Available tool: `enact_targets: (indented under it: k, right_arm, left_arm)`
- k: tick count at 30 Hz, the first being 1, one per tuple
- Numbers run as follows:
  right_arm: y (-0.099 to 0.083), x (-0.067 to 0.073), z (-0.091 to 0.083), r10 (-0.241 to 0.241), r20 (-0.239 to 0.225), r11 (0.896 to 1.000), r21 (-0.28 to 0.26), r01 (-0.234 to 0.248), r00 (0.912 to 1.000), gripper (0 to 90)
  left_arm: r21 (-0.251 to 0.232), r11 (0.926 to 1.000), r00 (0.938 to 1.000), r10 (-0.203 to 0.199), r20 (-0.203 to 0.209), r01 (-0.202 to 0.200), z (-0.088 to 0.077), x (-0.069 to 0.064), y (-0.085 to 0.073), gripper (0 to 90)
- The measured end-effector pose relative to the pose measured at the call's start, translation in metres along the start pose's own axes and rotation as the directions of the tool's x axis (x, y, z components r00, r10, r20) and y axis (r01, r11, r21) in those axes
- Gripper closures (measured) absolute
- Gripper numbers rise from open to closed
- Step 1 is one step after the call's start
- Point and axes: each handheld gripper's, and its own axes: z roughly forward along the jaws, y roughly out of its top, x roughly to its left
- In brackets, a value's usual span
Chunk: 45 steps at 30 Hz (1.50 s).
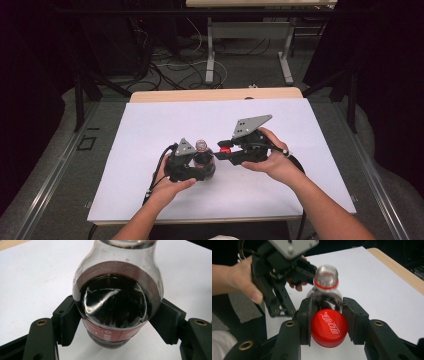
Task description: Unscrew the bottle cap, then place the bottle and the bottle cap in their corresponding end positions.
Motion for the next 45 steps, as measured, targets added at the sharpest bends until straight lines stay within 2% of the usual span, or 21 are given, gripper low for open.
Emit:
enact_targets:
  k: [1,5,6,9,12,13,16,17,20,21,22,26,30,36,39,45]
  right_arm:
    - [-0.002,0.000,0.000,0.019,0.001,1.000,0.015,-0.019,0.9998,61.4]
    - [-0.011,-0.001,0.001,0.038,0.034,0.998,0.042,-0.039,0.9987,61.3]
    - [-0.013,-0.002,0.001,0.044,0.028,0.998,0.047,-0.046,0.9986,61.4]
    - [-0.020,-0.002,0.002,0.069,0.077,0.996,0.051,-0.073,0.9946,61.3]
    - [-0.026,-0.003,0.003,0.102,0.103,0.992,0.068,-0.109,0.9894,61.3]
    - [-0.028,-0.003,0.004,0.102,0.128,0.991,0.074,-0.112,0.9865,61.2]
    - [-0.034,-0.005,0.005,0.149,0.172,0.985,0.065,-0.162,0.9738,61.2]
    - [-0.035,-0.005,0.005,0.156,0.177,0.982,0.078,-0.172,0.9718,61.2]
    - [-0.041,-0.006,0.007,0.195,0.208,0.974,0.070,-0.214,0.9585,61.3]
    - [-0.043,-0.006,0.008,0.202,0.216,0.973,0.069,-0.222,0.9552,61.2]
    - [-0.045,-0.006,0.008,0.209,0.230,0.971,0.069,-0.230,0.9505,61.3]
    - [-0.050,-0.006,0.009,0.222,0.268,0.967,0.066,-0.247,0.9376,61.3]
    - [-0.054,-0.006,0.007,0.229,0.302,0.967,0.039,-0.252,0.9255,61.3]
    - [-0.061,-0.007,0.006,0.253,0.311,0.961,0.028,-0.275,0.9158,61.3]
    - [-0.065,-0.007,0.008,0.245,0.314,0.962,0.035,-0.270,0.9173,61.3]
    - [-0.071,-0.007,0.012,0.260,0.311,0.959,0.027,-0.282,0.9141,61.3]
  left_arm:
    - [0.004,1.0000,1.0000,0.000,-0.004,0.000,-0.001,0.002,0.002,30.0]
    - [-0.009,0.9999,0.9999,-0.007,-0.012,0.007,0.001,0.006,0.011,30.0]
    - [-0.018,0.9998,0.9999,-0.010,-0.010,0.009,0.002,0.007,0.014,30.0]
    - [-0.030,0.9994,0.9997,-0.018,-0.014,0.018,0.004,0.010,0.022,30.0]
    - [-0.039,0.9991,0.9997,-0.018,-0.016,0.018,0.006,0.012,0.031,30.0]
    - [-0.033,0.9994,0.9998,-0.013,-0.016,0.013,0.007,0.013,0.034,30.0]
    - [-0.042,0.9988,0.9994,-0.025,-0.023,0.024,0.009,0.016,0.042,30.0]
    - [-0.045,0.9987,0.9994,-0.025,-0.025,0.023,0.010,0.017,0.044,30.0]
    - [-0.053,0.9978,0.9988,-0.042,-0.026,0.040,0.015,0.019,0.049,30.0]
    - [-0.037,0.9988,0.9990,-0.035,-0.027,0.034,0.015,0.020,0.052,30.0]
    - [-0.039,0.9987,0.9990,-0.035,-0.028,0.034,0.018,0.020,0.054,30.0]
    - [-0.045,0.9981,0.9985,-0.043,-0.035,0.041,0.026,0.022,0.064,30.0]
    - [-0.042,0.9975,0.9969,-0.059,-0.052,0.056,0.037,0.028,0.072,30.0]
    - [-0.046,0.9965,0.9933,-0.074,-0.089,0.070,0.056,0.039,0.079,30.0]
    - [-0.043,0.9961,0.9919,-0.081,-0.098,0.077,0.068,0.045,0.080,30.0]
    - [-0.024,0.9956,0.9892,-0.093,-0.113,0.091,0.094,0.050,0.077,29.9]
